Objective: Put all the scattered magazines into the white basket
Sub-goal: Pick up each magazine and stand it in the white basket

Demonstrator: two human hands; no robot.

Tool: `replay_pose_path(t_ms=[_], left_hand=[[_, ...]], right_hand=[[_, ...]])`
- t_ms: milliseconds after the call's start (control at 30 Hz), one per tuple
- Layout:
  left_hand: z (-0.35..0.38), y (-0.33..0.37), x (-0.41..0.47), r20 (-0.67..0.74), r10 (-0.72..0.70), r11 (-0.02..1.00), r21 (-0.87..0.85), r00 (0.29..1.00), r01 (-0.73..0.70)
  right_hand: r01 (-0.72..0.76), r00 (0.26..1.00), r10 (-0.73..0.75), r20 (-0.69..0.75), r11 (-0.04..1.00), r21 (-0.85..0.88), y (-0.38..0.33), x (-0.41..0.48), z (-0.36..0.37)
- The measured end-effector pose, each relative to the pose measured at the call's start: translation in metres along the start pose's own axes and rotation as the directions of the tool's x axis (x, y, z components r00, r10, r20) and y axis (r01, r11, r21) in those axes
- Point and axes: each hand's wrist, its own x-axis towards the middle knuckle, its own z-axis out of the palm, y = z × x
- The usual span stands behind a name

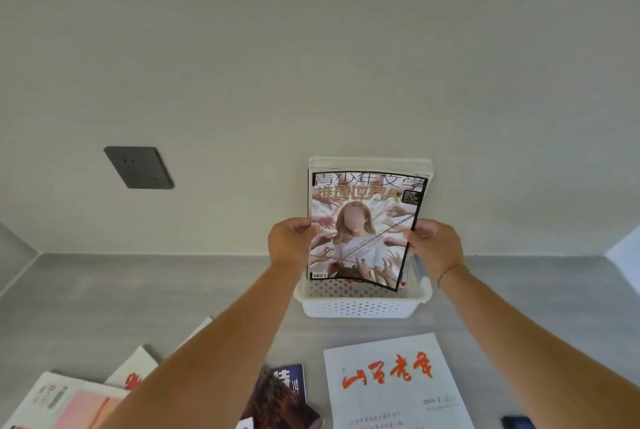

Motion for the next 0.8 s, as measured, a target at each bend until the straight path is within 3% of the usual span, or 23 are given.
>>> replay_pose_path(t_ms=[367,601,801], left_hand=[[0.021,-0.026,0.014,-0.140,0.026,0.996,0.091,0.990,-0.013],[0.023,-0.030,0.018,-0.055,0.064,0.997,0.034,0.996,-0.063],[0.016,-0.031,0.014,-0.002,-0.011,1.000,0.028,1.000,0.012]], right_hand=[[-0.114,0.986,0.121,-0.117,0.991,0.064,0.022,0.018,0.024],[-0.095,0.992,0.101,-0.079,0.992,0.078,0.024,0.016,0.033],[-0.062,0.998,0.063,-0.025,0.998,0.029,0.023,0.006,0.040]])
